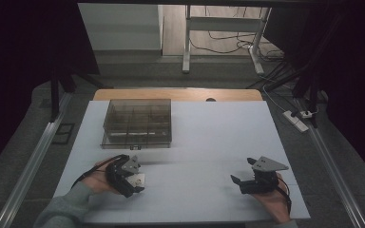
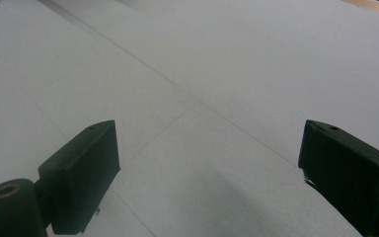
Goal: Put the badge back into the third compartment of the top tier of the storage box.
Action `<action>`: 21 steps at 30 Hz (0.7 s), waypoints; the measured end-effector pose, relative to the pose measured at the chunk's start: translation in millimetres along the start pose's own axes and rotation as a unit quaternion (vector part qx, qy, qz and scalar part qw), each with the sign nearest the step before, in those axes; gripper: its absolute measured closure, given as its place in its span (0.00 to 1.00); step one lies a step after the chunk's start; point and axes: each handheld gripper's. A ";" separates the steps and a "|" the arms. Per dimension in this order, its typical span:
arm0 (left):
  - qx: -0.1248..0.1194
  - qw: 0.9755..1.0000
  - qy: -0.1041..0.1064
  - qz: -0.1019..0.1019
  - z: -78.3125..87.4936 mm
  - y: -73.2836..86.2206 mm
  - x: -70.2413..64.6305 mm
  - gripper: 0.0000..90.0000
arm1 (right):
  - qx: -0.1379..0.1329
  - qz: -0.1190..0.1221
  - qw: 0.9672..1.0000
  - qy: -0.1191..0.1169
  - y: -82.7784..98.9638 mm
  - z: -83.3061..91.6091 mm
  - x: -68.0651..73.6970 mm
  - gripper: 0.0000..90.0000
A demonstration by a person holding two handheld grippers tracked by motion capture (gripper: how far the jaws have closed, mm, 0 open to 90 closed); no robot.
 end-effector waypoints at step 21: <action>0.012 0.999 0.037 0.013 -9.5 3.8 6.2 0.24 | 0.000 0.001 1.000 0.000 -0.1 -0.6 0.5 0.09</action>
Point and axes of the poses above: each handheld gripper's, and its own axes: z roughly backward along the jaws, y roughly out of its underside, x roughly to its left, and after that the axes turned 7 degrees about y, right-handed
